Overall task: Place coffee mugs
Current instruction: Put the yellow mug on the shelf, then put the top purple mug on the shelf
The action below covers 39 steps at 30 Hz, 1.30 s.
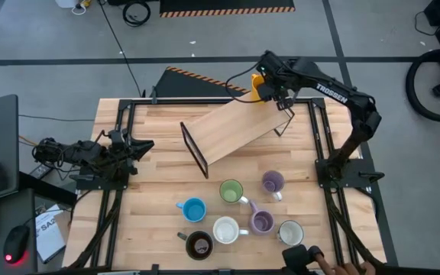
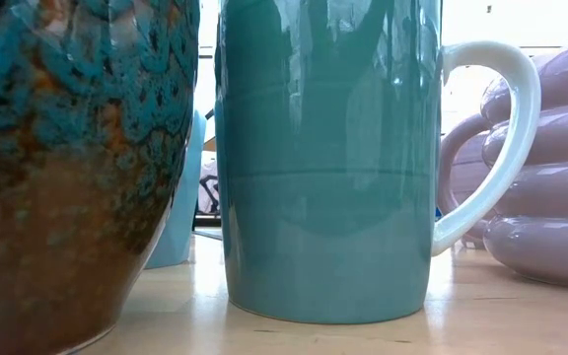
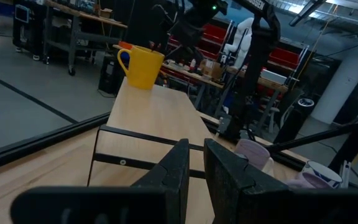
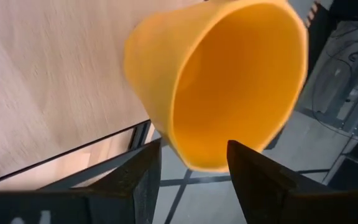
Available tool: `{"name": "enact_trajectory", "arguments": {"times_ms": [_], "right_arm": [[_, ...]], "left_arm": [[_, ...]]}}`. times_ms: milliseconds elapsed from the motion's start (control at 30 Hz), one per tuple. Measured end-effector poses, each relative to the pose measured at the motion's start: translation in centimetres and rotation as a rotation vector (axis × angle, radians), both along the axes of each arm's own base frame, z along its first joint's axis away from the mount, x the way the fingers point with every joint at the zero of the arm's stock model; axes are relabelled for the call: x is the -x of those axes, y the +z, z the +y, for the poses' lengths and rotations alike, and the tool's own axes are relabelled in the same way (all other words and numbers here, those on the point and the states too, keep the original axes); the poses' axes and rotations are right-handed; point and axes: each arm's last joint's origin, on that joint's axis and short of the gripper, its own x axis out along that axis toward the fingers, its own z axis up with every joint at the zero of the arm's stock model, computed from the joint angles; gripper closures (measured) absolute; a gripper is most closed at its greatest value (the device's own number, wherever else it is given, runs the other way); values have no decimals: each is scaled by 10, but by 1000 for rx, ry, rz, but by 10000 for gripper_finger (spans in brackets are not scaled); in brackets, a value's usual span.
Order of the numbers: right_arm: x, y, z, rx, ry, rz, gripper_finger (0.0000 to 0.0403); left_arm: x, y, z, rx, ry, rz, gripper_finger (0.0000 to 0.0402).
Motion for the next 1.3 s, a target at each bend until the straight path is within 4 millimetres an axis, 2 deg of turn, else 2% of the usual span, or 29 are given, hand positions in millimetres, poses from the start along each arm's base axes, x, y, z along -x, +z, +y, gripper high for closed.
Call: {"name": "enact_trajectory", "arguments": {"times_ms": [167,400,600,1033,1300], "right_arm": [[5,12,11,21,0,-44,213],[6,29,39,39,-1,-149,213],[0,35,68,-47,-44,-271,213],[-13,28,120,-316,-102,-349,213],[-21,-6,153,-402,-176,-277,213]], "left_arm": [[0,0,0,0,0,0,347],[0,0,0,-2,0,1,347],[0,0,0,-1,0,0,347],[0,0,0,-10,0,4,347],[0,0,0,-10,0,4,347]]}}
